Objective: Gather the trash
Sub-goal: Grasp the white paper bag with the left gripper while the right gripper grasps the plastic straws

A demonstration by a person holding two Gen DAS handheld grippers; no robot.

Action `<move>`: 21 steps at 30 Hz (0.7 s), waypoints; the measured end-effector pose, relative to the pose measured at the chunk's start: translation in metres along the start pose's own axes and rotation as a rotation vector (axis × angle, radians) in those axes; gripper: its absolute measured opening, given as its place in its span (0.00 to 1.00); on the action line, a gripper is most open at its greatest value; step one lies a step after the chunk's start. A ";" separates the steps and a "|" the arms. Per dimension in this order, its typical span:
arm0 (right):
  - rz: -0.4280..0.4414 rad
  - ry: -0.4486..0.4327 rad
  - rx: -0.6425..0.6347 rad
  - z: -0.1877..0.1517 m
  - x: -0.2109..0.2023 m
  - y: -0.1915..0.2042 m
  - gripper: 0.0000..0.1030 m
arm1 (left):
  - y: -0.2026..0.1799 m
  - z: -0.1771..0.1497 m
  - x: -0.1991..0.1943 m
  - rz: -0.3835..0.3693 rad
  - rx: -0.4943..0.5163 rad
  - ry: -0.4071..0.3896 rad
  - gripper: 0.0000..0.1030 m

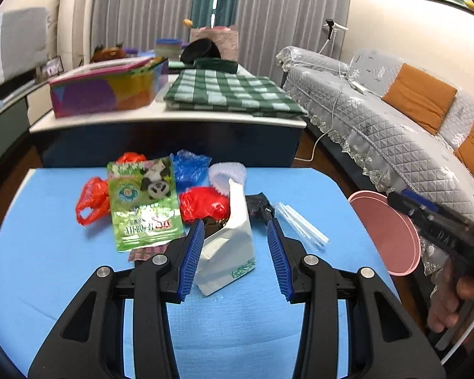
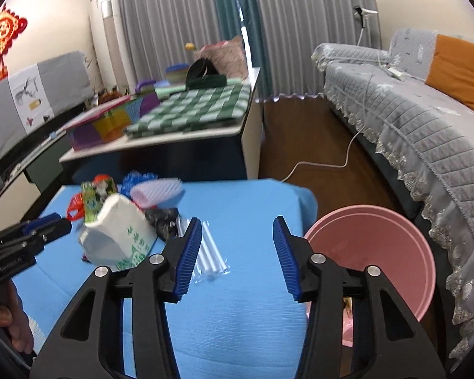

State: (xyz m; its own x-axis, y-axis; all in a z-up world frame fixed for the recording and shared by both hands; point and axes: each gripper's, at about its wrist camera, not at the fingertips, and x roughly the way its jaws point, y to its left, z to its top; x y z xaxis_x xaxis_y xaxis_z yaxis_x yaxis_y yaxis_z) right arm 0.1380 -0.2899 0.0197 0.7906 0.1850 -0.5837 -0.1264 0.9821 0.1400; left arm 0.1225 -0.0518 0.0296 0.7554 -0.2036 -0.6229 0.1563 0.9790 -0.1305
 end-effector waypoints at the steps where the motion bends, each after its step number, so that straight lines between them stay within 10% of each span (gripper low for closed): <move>1: 0.004 0.011 -0.005 -0.001 0.006 0.002 0.46 | 0.000 -0.001 0.002 0.000 0.010 0.001 0.41; 21: 0.049 0.205 -0.109 -0.019 0.086 0.038 0.56 | 0.007 -0.006 0.053 -0.029 0.015 0.087 0.50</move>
State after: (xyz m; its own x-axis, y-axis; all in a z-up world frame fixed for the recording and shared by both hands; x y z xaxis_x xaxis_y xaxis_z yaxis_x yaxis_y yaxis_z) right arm 0.1900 -0.2363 -0.0403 0.6453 0.2251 -0.7300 -0.2341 0.9679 0.0915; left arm 0.1602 -0.0556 -0.0087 0.6923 -0.2307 -0.6837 0.1873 0.9725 -0.1385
